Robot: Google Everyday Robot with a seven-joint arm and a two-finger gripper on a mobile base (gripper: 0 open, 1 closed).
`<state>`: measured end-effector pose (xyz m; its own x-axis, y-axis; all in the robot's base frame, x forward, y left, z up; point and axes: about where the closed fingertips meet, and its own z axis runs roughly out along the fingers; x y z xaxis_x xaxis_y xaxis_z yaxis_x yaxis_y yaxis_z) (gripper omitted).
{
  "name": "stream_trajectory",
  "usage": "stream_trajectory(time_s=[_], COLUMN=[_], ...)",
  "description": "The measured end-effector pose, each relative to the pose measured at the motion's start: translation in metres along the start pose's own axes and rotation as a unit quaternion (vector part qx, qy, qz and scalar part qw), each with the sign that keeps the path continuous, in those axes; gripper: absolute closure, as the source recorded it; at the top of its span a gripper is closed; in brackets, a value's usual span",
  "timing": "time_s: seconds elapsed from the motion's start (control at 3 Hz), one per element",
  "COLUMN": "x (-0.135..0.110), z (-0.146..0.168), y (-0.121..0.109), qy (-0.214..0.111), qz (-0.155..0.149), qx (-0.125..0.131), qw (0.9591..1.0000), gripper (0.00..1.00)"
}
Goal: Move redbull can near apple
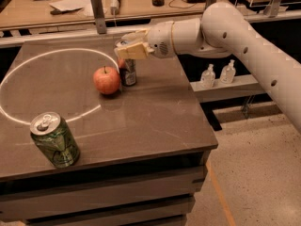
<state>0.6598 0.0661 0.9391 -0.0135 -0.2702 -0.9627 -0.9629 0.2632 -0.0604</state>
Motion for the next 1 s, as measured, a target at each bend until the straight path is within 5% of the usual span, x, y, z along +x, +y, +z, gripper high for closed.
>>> stream_trajectory(time_s=[0.67, 1.0], x=[0.008, 0.009], z=[-0.010, -0.032], y=[-0.012, -0.025], qy=[0.001, 0.026], qz=[-0.056, -0.096], qx=[0.023, 0.015], qw=[0.9981, 0.9950], gripper=[0.00, 0.00])
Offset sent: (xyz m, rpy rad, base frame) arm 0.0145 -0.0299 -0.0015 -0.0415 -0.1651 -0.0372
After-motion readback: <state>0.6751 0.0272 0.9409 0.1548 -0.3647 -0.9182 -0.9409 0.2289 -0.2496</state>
